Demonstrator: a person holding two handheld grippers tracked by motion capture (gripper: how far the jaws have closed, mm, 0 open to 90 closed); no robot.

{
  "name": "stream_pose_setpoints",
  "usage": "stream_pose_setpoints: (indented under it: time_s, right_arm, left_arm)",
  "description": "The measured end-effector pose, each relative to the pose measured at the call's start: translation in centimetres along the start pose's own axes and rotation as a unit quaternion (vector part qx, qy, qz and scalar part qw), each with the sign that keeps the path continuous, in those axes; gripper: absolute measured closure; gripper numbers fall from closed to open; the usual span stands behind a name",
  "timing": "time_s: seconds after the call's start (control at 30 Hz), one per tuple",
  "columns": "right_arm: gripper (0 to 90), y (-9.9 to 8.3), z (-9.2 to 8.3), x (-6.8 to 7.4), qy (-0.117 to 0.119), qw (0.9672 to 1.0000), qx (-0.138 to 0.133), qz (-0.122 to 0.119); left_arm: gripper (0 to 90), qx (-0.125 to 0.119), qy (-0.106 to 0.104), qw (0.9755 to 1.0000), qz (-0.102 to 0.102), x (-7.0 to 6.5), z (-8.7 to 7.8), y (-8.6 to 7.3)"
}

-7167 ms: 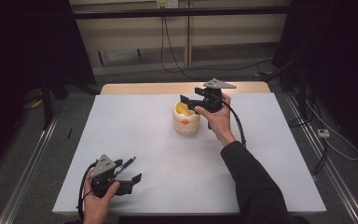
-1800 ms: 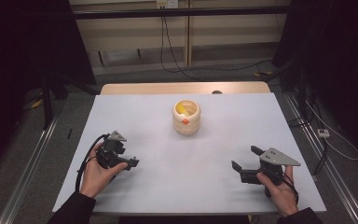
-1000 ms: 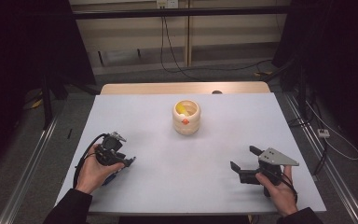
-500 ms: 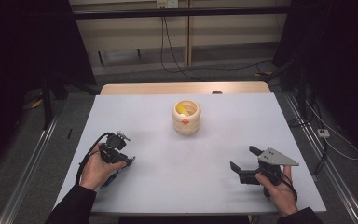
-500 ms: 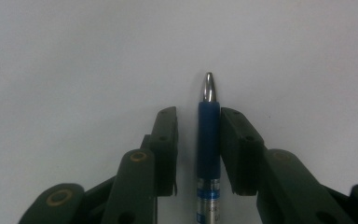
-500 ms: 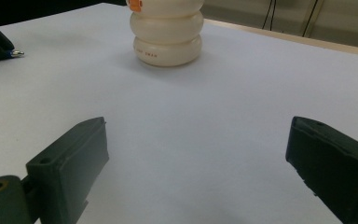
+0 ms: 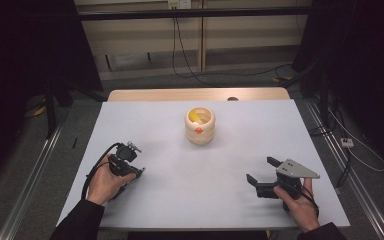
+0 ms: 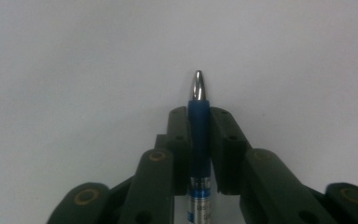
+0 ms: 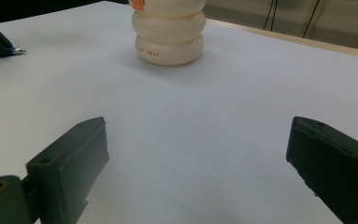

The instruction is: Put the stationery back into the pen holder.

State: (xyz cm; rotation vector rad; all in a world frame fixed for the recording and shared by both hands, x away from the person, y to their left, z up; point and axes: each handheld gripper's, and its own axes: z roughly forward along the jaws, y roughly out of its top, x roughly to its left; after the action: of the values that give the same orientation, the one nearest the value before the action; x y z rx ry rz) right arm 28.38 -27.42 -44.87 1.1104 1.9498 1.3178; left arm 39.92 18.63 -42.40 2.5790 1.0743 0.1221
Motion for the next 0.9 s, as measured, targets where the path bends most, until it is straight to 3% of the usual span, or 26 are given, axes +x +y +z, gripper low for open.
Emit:
stream_pose_setpoints:
  time_s: [0.37, 0.47, 0.63, 0.9]
  right_arm:
    - [5.2, 0.0, -0.1, -0.1, -0.002, 1.0, -0.004, 0.0]
    - [5.1, 0.1, -0.1, -0.1, -0.004, 1.0, -0.005, 0.002]
    - [5.1, 0.1, -0.1, -0.1, -0.001, 1.0, -0.005, 0.001]
    - [5.0, 0.1, -0.1, -0.1, -0.003, 1.0, -0.008, 0.002]
  left_arm:
    - [81.1, -0.004, -0.01, 0.9999, -0.003, 0.3, -0.3, -0.1]
    - [81.1, -0.02, 0.005, 0.9998, -0.001, 0.3, -0.6, -0.2]
    - [81.1, -0.056, -0.003, 0.9984, -0.01, 0.6, -1.3, -0.5]
    - [81.1, -0.104, -0.007, 0.9945, 0.003, 0.3, -2.0, -0.7]
